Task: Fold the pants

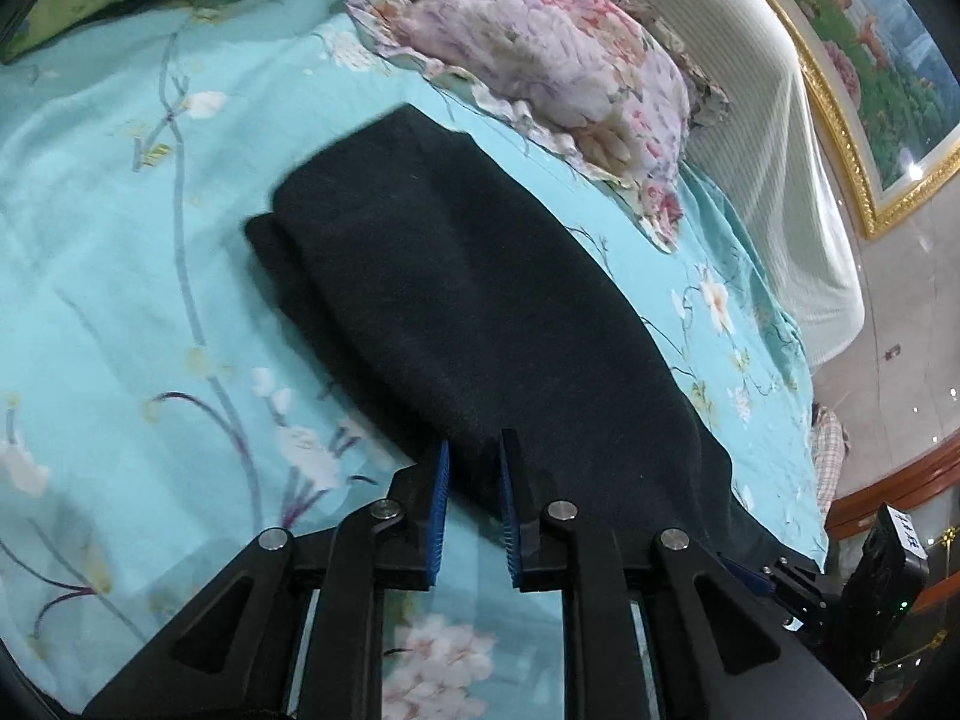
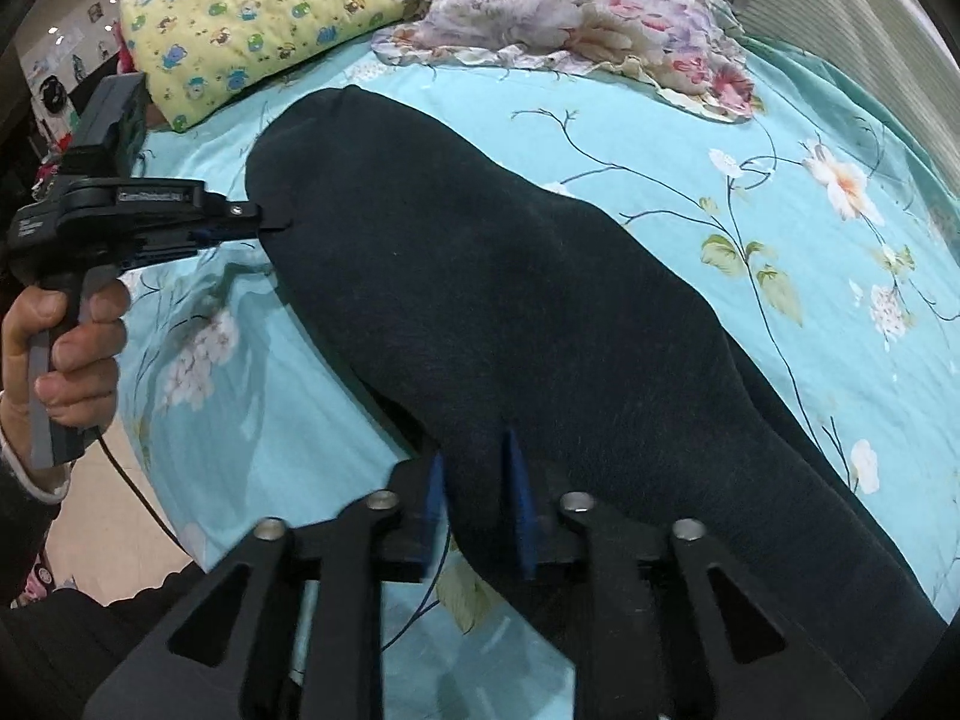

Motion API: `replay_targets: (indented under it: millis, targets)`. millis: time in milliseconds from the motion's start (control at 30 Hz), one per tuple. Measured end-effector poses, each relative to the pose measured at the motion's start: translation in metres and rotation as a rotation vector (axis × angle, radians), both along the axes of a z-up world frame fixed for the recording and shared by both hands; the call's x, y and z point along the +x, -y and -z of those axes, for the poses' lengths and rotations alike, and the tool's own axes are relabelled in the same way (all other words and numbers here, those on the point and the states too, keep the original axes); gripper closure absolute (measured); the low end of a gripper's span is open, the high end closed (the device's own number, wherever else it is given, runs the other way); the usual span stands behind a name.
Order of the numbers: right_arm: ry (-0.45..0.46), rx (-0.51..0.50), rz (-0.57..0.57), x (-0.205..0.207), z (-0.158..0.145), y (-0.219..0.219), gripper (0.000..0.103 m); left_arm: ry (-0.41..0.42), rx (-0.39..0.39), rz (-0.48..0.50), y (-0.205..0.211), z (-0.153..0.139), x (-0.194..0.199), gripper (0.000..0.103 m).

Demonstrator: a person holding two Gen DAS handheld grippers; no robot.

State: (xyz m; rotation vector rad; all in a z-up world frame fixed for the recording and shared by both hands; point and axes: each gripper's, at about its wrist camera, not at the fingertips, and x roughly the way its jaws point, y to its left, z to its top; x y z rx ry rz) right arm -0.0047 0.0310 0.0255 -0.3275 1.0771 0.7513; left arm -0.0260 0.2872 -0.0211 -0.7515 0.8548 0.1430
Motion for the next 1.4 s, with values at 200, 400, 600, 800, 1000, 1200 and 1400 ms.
replay_targets:
  millis: [200, 400, 600, 800, 1000, 1200, 1400]
  targets:
    - [-0.011, 0.028, 0.004, -0.004, -0.011, 0.001, 0.071, 0.004, -0.003, -0.055, -0.021, -0.004, -0.014, 0.073]
    - [-0.032, 0.127, 0.048, 0.006, -0.032, 0.007, 0.071, 0.006, -0.008, -0.079, -0.034, -0.008, -0.019, 0.064]
    - [-0.043, 0.185, 0.105, 0.029, -0.042, 0.008, 0.071, 0.004, -0.014, -0.105, -0.041, -0.011, -0.018, 0.037]
    - [-0.119, 0.291, 0.180, 0.076, -0.041, 0.010, 0.071, -0.040, -0.023, -0.117, -0.052, -0.007, -0.007, 0.035]
    - [-0.188, 0.292, 0.227, 0.129, -0.016, -0.002, 0.071, -0.081, -0.030, -0.114, -0.058, 0.005, 0.010, 0.035]
    - [-0.273, 0.186, 0.182, 0.158, 0.024, -0.026, 0.071, -0.094, -0.010, -0.118, -0.062, 0.011, 0.028, 0.035]
    - [-0.299, 0.122, 0.079, 0.151, 0.039, -0.045, 0.069, -0.093, 0.059, -0.110, -0.061, 0.014, 0.050, 0.050]
